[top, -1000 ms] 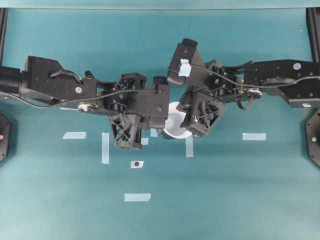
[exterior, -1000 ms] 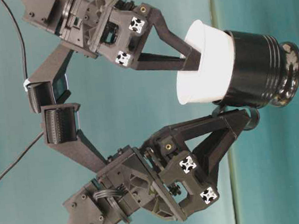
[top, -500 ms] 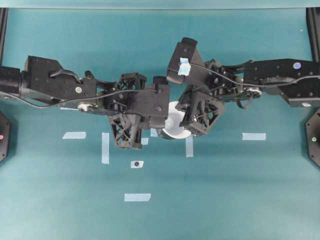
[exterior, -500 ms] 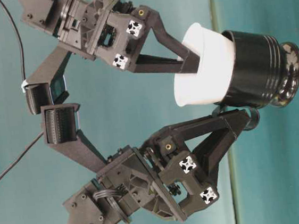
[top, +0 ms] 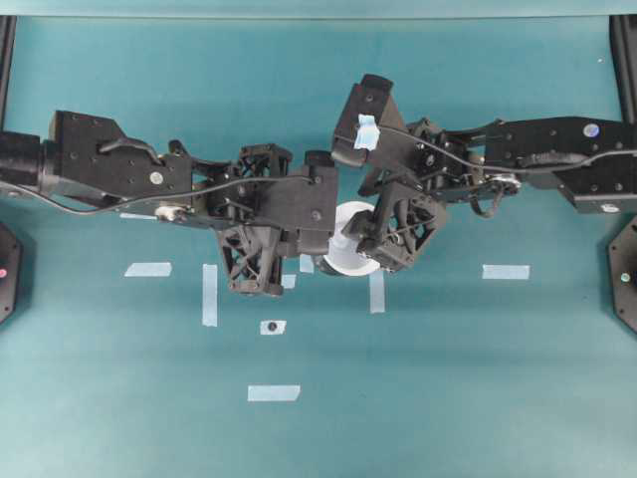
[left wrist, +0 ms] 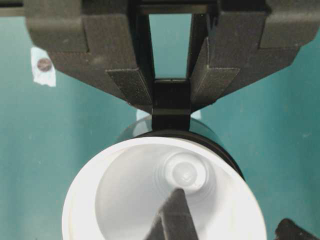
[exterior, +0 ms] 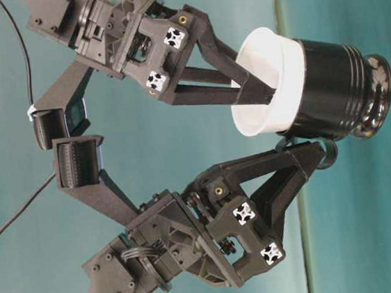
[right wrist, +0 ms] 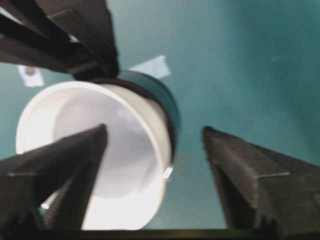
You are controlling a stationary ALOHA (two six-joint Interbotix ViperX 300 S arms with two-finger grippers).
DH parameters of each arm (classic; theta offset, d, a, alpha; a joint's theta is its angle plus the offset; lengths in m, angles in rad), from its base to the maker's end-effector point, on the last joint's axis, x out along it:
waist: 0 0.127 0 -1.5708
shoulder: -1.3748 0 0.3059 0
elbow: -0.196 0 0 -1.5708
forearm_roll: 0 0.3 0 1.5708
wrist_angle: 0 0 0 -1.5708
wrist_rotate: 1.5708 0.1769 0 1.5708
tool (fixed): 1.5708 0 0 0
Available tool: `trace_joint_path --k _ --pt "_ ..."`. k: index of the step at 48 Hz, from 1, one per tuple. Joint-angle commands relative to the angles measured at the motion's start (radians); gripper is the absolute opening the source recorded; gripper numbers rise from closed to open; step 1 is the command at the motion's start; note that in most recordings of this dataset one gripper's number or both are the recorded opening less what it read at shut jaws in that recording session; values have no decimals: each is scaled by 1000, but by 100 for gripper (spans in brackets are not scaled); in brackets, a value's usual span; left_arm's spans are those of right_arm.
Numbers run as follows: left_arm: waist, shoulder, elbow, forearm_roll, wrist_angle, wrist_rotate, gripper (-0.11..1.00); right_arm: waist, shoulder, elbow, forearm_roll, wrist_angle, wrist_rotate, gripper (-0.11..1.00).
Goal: Holding the cup holder with the left arm, the right arm places the cup into the cup holder.
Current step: 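Open right gripper to release cup and withdraw it rightward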
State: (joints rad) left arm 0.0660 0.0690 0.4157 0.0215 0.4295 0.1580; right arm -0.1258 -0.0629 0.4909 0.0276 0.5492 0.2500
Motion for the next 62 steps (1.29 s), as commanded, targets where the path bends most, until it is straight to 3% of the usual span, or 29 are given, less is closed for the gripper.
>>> trace_joint_path --k 1,21,32,42,62 --pt "-5 -15 -2 2 -26 -2 23 2 -75 -21 2 -5 9 86" --pt "-12 -25 126 2 -328 -11 23 -5 -238 43 0 -2 11 86" --pt "-12 -18 146 2 -367 -12 23 -8 -325 110 2 -6 18 86" --pt "-12 -14 176 2 -433 -21 23 -12 -383 169 -3 -46 84 86" --pt "-11 8 225 2 -495 -32 23 -9 -405 213 -3 -100 87 85"
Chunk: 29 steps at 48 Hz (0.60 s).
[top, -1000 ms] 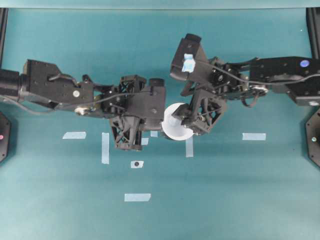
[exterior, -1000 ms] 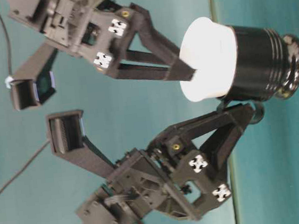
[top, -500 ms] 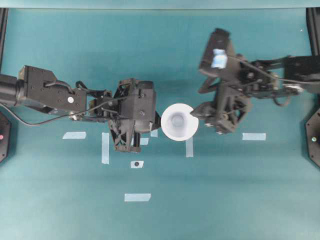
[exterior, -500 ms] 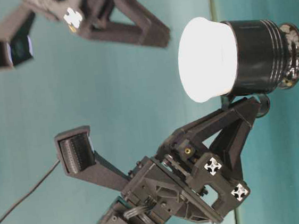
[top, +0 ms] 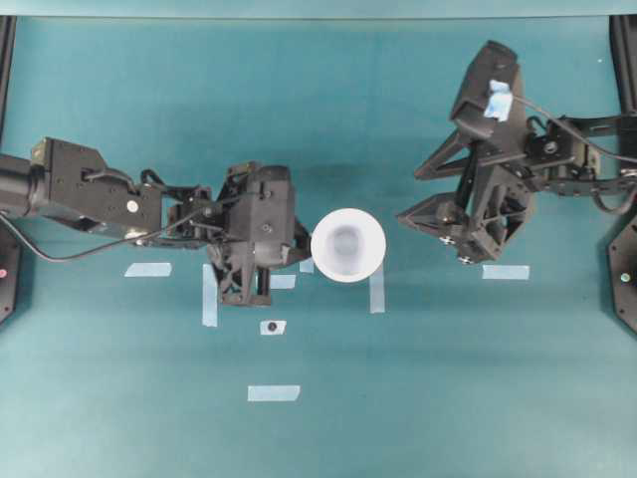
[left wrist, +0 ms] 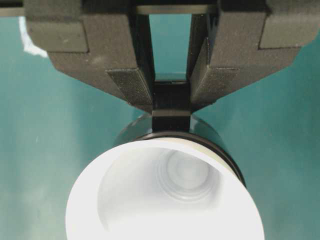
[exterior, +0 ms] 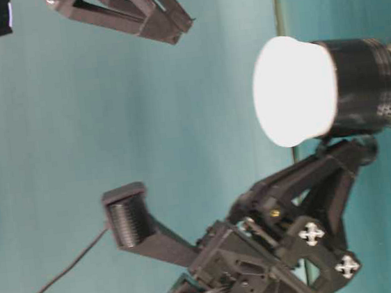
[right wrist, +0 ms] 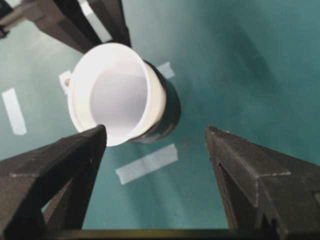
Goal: Holding the cup holder with the left arm, the right arm places the cup into the cup holder.
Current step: 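Open right gripper to release cup and withdraw it rightward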
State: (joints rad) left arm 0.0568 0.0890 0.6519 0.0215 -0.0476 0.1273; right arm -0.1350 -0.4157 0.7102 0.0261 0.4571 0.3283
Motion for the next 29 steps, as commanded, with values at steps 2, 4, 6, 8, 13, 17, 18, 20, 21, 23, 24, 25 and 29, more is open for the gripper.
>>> trace_joint_path --k 2,4,6,8,13,17,18,20,21,23,24,25,29 --pt "-2 -6 -12 2 -25 -2 23 0 -51 -3 0 -9 9 85" --pt "-2 0 -15 2 -31 -2 23 0 -52 0 0 -9 9 85" --pt "0 6 -17 2 -35 -2 23 0 -52 3 -2 -9 9 85" --pt "2 11 -18 2 -37 -2 23 0 -52 3 0 -9 9 85" --pt "2 17 -17 2 -37 -3 23 0 -52 6 0 -8 9 85" --pt "2 18 -17 2 -37 -3 23 0 -52 6 0 -6 9 85" --pt "2 18 -17 2 -37 -3 23 0 -52 6 -2 -5 9 85" --pt "3 17 -17 2 -37 -3 23 0 -52 6 0 -5 9 85" --pt "3 18 -17 2 -37 -3 23 0 -52 6 -2 -5 9 85" --pt "3 18 -17 2 -37 -3 23 0 -52 6 0 -5 9 85" --pt "3 18 -17 2 -37 -3 23 0 -52 6 0 -5 9 85" --pt "3 18 -15 2 -37 -3 23 0 -52 6 0 -5 9 85" --pt "3 20 -12 2 -37 -3 23 0 -52 11 0 -9 9 85"
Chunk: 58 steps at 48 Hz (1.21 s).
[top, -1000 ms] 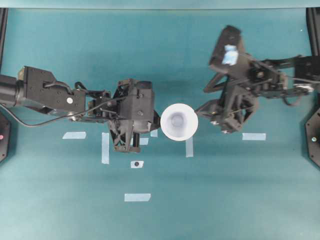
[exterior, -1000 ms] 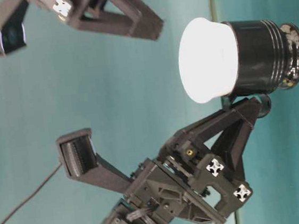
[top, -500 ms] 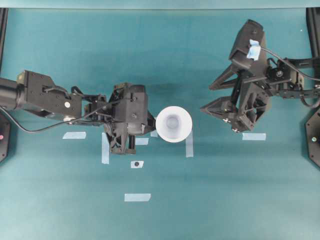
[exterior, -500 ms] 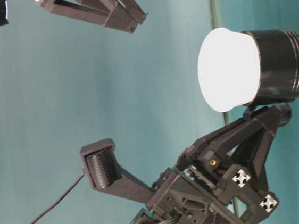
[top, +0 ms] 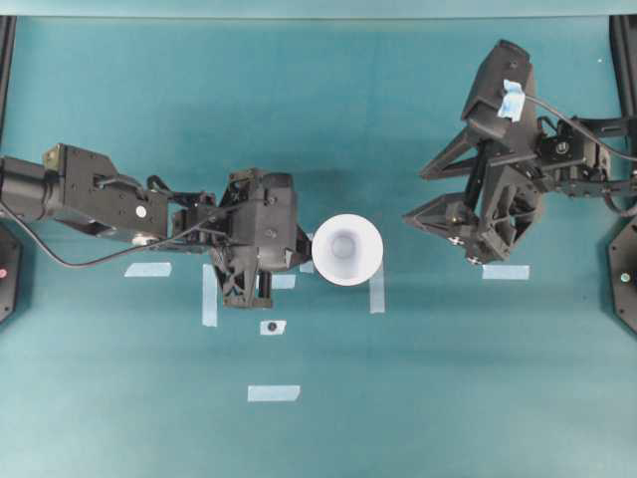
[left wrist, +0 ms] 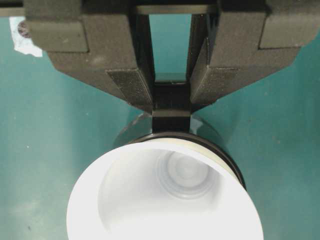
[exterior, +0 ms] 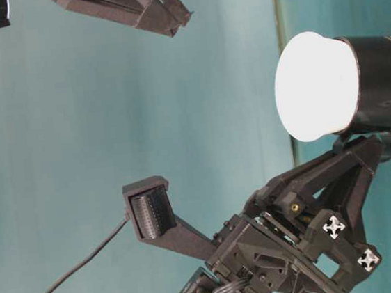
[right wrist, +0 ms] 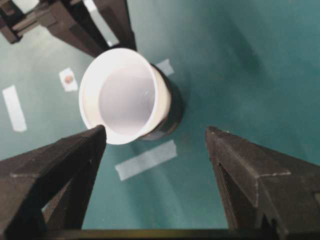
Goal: Holding the cup holder with the left arm, the right arm places the cup into the cup holder.
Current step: 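Open right gripper to release cup and withdraw it rightward, then lower holder with cup onto table and open left gripper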
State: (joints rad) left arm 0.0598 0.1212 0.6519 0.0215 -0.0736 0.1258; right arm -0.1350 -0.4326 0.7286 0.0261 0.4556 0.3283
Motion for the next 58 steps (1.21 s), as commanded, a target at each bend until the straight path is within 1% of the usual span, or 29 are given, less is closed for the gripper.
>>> trace_joint_path --k 1,17,19,22,28,31,36,38,58 --pt "0 -12 -11 2 -11 -2 23 0 -35 -6 0 -8 9 85" --pt "0 -12 -11 2 -3 -5 23 0 -35 -3 0 -8 9 85" --pt "0 -12 -11 2 -3 -8 25 0 -35 -3 0 -8 9 85" --pt "0 -12 -11 2 -3 -17 32 0 -35 -3 0 -8 9 85" --pt "0 -14 -11 2 -3 -43 58 0 -35 -3 0 -8 9 85" --pt "0 -12 -11 2 -3 -54 68 0 -35 -3 0 -8 9 85" --pt "0 -12 -11 2 -2 -67 83 0 -35 -3 0 -6 9 85" --pt "0 -12 -11 2 -3 -67 86 0 -35 -3 0 -6 9 85" --pt "0 -18 -12 2 8 -69 86 0 -35 -3 0 -6 9 85"
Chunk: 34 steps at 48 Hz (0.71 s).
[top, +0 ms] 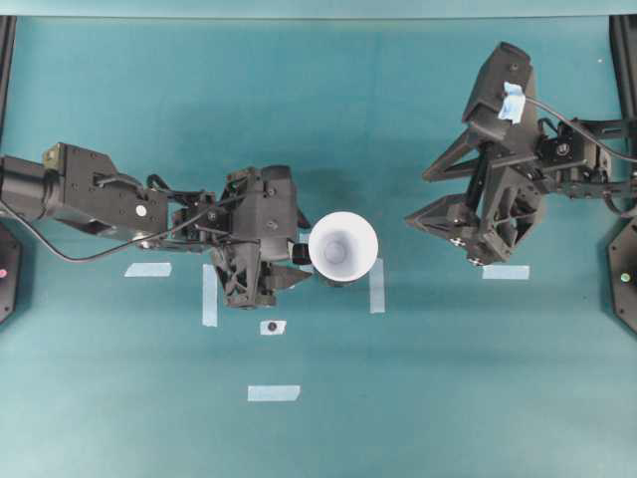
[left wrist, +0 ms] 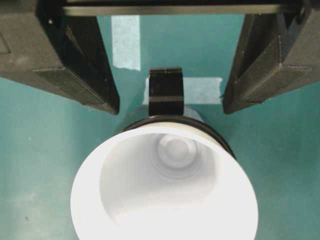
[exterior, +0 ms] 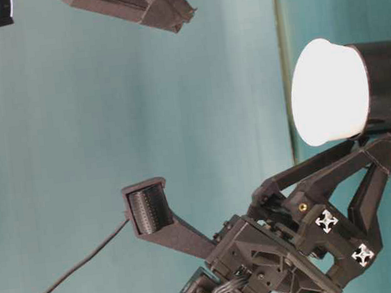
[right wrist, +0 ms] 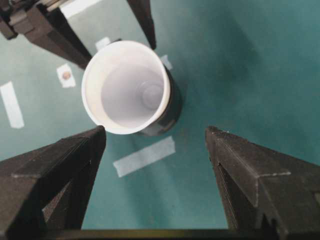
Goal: Holding the cup holder with the left arm, the right arm places the cup into the cup holder.
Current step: 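Lower holder with cup onto table and open left gripper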
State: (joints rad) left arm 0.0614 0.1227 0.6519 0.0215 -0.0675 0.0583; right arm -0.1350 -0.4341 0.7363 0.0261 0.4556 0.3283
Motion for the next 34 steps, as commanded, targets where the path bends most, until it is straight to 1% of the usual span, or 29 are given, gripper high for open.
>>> trace_joint_path --k 1,14,26,34 --pt "-2 -20 -12 2 3 -2 86 0 -34 -11 0 -6 9 85" --pt "-2 -67 -8 2 9 0 86 2 -34 -6 -2 -8 3 86" --pt "-5 -133 28 2 15 2 86 3 -38 6 -3 -21 0 86" --pt "-8 -186 51 2 15 15 86 5 -54 21 -5 -43 -5 86"
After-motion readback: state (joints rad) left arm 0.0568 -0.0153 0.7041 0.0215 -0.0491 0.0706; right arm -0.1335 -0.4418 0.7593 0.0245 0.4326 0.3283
